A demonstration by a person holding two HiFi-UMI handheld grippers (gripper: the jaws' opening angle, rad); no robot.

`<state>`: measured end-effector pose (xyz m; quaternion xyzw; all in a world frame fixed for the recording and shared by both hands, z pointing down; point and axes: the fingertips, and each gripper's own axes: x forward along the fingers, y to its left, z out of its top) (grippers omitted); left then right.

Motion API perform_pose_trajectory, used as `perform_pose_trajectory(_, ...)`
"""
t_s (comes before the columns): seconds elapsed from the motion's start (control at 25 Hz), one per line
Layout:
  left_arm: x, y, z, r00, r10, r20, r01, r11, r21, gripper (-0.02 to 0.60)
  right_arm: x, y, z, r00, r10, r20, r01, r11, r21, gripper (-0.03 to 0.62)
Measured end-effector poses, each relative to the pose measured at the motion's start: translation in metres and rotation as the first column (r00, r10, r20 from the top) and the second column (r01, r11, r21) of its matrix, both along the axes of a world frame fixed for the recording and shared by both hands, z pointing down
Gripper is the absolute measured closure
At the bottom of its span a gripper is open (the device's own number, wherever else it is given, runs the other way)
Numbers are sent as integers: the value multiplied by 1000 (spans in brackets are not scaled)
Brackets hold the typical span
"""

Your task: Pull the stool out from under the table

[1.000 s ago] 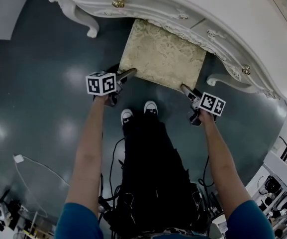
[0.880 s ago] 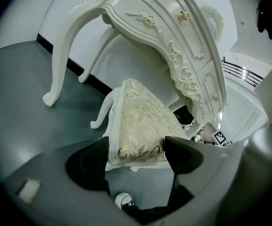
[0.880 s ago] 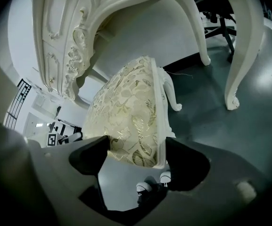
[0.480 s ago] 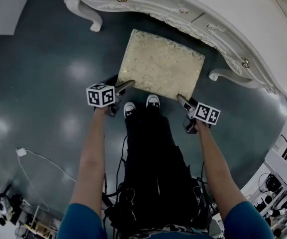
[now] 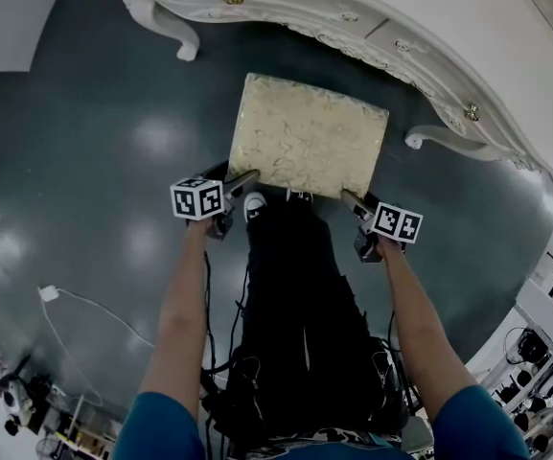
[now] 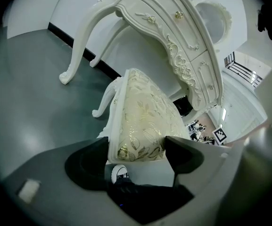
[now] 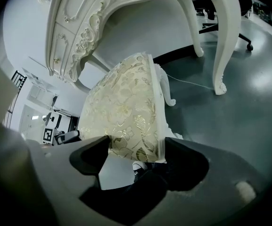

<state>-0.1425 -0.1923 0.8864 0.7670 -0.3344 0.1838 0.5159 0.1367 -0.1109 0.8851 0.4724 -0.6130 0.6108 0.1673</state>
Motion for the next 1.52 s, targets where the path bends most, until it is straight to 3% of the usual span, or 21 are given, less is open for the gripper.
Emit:
perform_pose_trajectory(0.32, -7, 8, -15, 995, -49, 85, 44, 998, 52, 201, 4, 0, -9, 998, 13, -62, -12, 1000, 19, 214)
perform_pose_trajectory(0.52, -14, 2, -44, 992, -113, 63, 106, 989, 105, 207, 2, -17, -41, 999, 8, -43, -3, 995, 100, 214)
perform_pose_trajectory(0.8, -4, -8, -99, 991, -126, 47, 117, 981, 157, 244, -7, -55, -109, 999, -28, -32, 35, 971, 237, 284)
perform_pose_trajectory(0.92, 0, -18, -130, 989, -141, 39, 130, 972, 193, 258, -17, -75, -143, 999, -33, -1, 32, 954, 298, 313)
perform_pose_trajectory(1.24, 23, -45, -224, 994, -83, 77, 53, 944, 326, 298, -39, -116, -235, 992, -112, 63, 70, 882, 466, 358)
perform_pose_trajectory(1.52, 42, -55, -309, 993, -72, 89, 29, 911, 411, 325, -52, -127, -302, 977, -206, 59, 139, 816, 561, 381)
